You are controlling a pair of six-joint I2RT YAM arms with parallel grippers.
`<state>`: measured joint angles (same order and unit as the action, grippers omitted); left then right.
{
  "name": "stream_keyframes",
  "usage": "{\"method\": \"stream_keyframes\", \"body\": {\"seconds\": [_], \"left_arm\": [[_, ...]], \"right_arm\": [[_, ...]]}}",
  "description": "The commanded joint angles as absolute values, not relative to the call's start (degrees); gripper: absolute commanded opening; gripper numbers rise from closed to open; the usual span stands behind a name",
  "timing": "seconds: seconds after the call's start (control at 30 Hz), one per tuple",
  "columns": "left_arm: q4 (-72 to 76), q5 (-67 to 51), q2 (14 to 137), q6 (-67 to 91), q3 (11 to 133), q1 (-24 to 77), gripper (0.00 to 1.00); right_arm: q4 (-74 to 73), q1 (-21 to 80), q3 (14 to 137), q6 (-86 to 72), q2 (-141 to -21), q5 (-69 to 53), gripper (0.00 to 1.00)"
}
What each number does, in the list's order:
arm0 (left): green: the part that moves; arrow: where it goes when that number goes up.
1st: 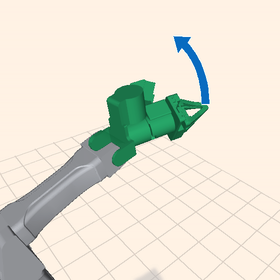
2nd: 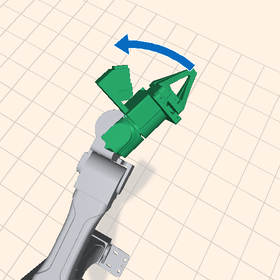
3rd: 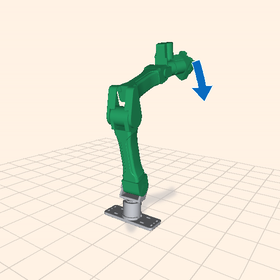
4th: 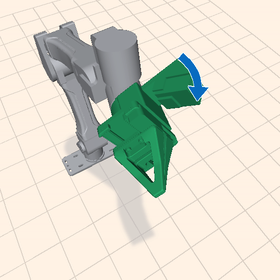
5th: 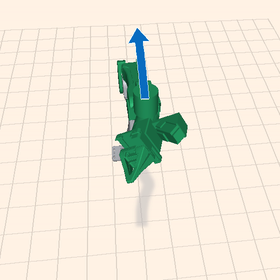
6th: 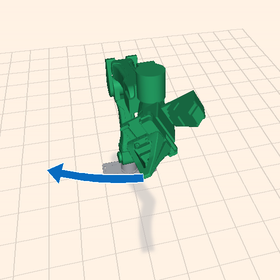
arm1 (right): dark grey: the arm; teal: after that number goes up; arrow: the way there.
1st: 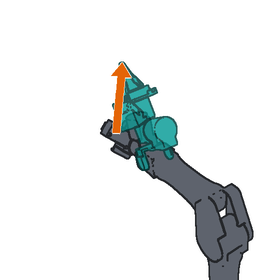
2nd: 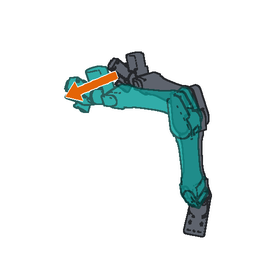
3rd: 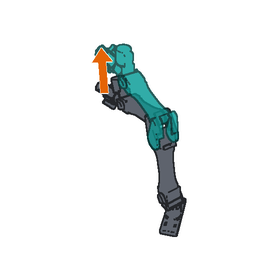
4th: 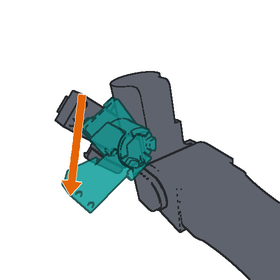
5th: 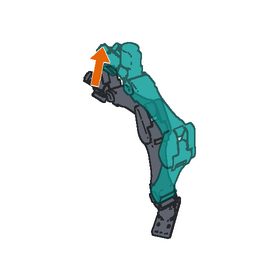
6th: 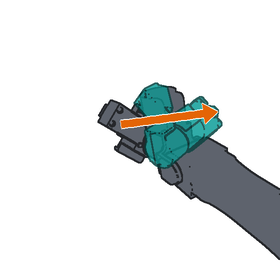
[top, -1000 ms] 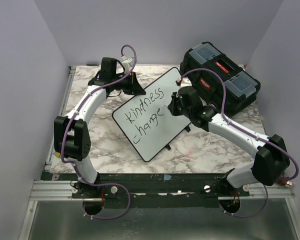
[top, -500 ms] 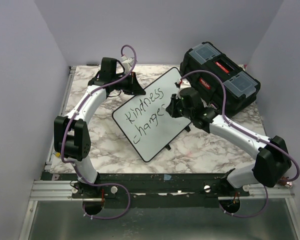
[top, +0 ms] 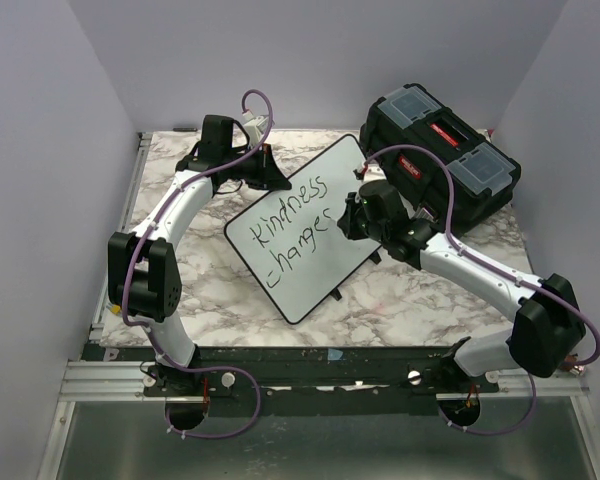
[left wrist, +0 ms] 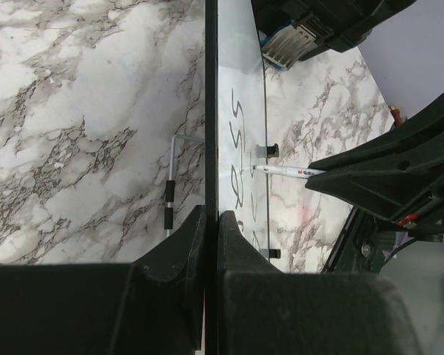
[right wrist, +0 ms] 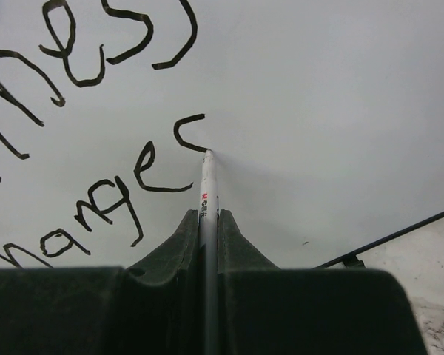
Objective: Write a sentence on the whiteboard
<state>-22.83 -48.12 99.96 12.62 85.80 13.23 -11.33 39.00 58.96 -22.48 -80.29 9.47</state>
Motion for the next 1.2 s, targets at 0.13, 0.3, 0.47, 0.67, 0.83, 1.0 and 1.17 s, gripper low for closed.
{"method": "stream_keyframes", "body": {"seconds": [0.13, 0.3, 0.47, 0.67, 0.83, 1.0, 1.17], "left_arm": [[-23.6, -48.8, 97.8, 8.1, 85.9, 14.2, 0.00], [-23.7, -48.8, 97.6, 8.1, 86.0, 14.2, 0.00], [-23.7, -48.8, 97.5, 8.1, 85.9, 14.2, 0.00], [-23.8, -48.7, 97.5, 8.0, 85.9, 14.2, 0.00], [-23.7, -48.6, 97.1, 8.0, 85.5, 14.2, 0.00], [-24.0, -48.7, 97.1, 7.9, 85.8, 14.2, 0.00], [-23.8, -49.1, 97.2, 8.1, 85.8, 14.1, 0.00]], "right_arm": [[-16.0, 39.1, 57.4, -23.2, -79.6, 13.5, 0.01], [-16.4, 39.1, 56.3, -23.2, -78.8, 11.6, 0.01], [-16.4, 39.1, 55.8, -22.9, -77.6, 7.6, 0.01], [-13.5, 39.1, 57.2, -22.4, -73.7, 0.4, 0.01], [-6.9, 39.1, 55.4, -24.5, -66.8, -4.7, 0.01], [-8.9, 39.0, 54.2, -25.5, -64.5, -5.6, 0.01], [-13.0, 39.3, 52.1, -26.8, -65.5, -6.2, 0.01]]}}
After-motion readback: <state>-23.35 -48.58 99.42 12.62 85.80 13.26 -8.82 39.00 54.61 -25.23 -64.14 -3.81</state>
